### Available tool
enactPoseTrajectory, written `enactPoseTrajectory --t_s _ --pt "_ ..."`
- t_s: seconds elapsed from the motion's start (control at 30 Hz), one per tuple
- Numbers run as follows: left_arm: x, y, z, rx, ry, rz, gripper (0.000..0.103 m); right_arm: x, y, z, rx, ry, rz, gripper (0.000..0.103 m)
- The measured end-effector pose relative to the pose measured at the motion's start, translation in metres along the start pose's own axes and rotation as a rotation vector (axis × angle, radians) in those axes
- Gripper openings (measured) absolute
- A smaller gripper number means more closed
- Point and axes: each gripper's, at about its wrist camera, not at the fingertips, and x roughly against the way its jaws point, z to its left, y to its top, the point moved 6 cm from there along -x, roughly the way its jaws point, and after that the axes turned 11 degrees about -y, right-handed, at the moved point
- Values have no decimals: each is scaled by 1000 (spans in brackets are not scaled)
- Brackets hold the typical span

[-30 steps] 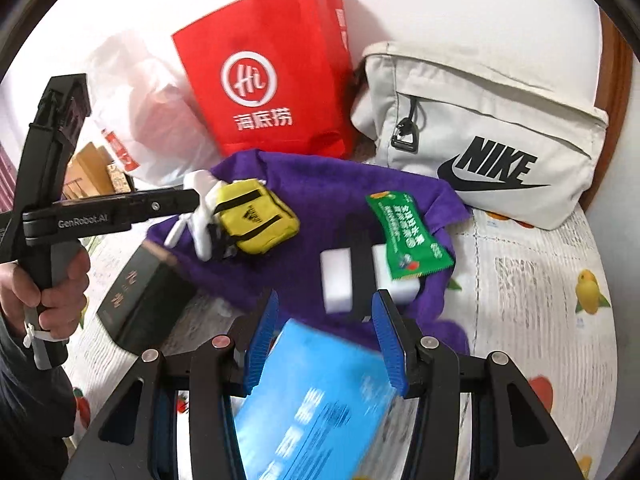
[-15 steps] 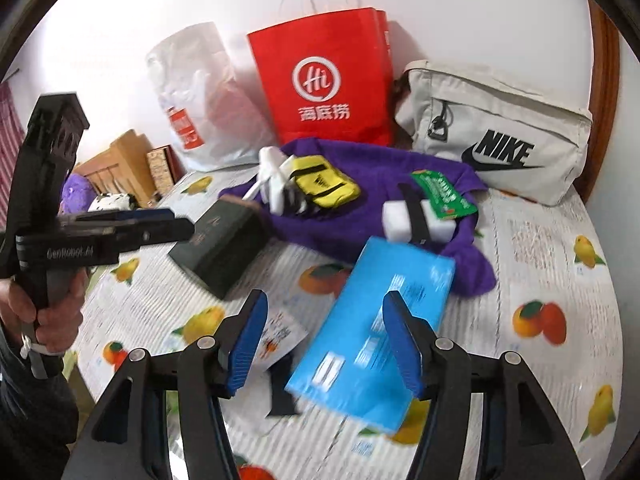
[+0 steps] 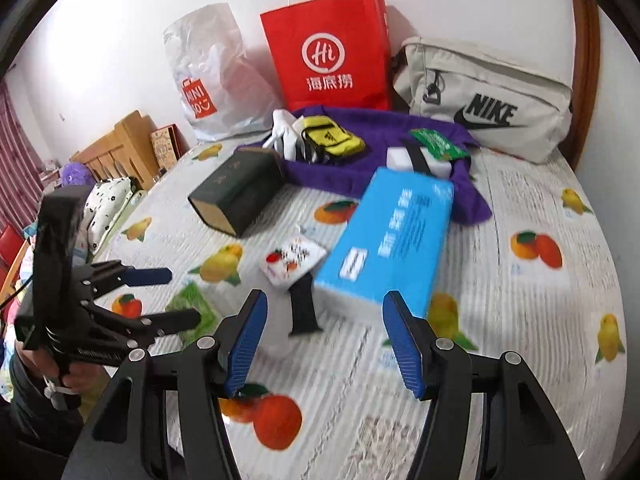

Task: Organize soft objects
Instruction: 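Grasp the green-and-white wet-wipe pack with the left gripper while the right grasps the white snack packet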

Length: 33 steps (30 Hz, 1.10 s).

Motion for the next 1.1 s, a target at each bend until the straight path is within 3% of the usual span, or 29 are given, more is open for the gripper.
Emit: enactPoseTrajectory --t_s 0.13,0.23,0.27,0.33,0.4,0.5,0.73,1.1 --pt "-14 -6 4 -59 123 5 84 -1 -13 4 2 -10 26 60" --pt "-18 -6 14 -45 132 10 79 -4 -18 8 9 -21 41 60" --pt "-17 -7 19 -35 128 5 75 -6 -19 10 10 -19 45 60" --pt "-10 -6 26 -31 134 -30 50 -11 -18 15 18 -15 52 60" --pt "-3 -4 36 8 97 -43 36 -15 -15 20 24 -14 50 60" --pt "5 -1 53 76 39 -67 27 -23 -11 29 36 -1 49 60" --pt "13 1 76 110 80 -107 25 -40 -4 57 121 -1 30 60" --pt "9 7 88 148 42 -167 24 -54 -1 73 216 -40 -19 51"
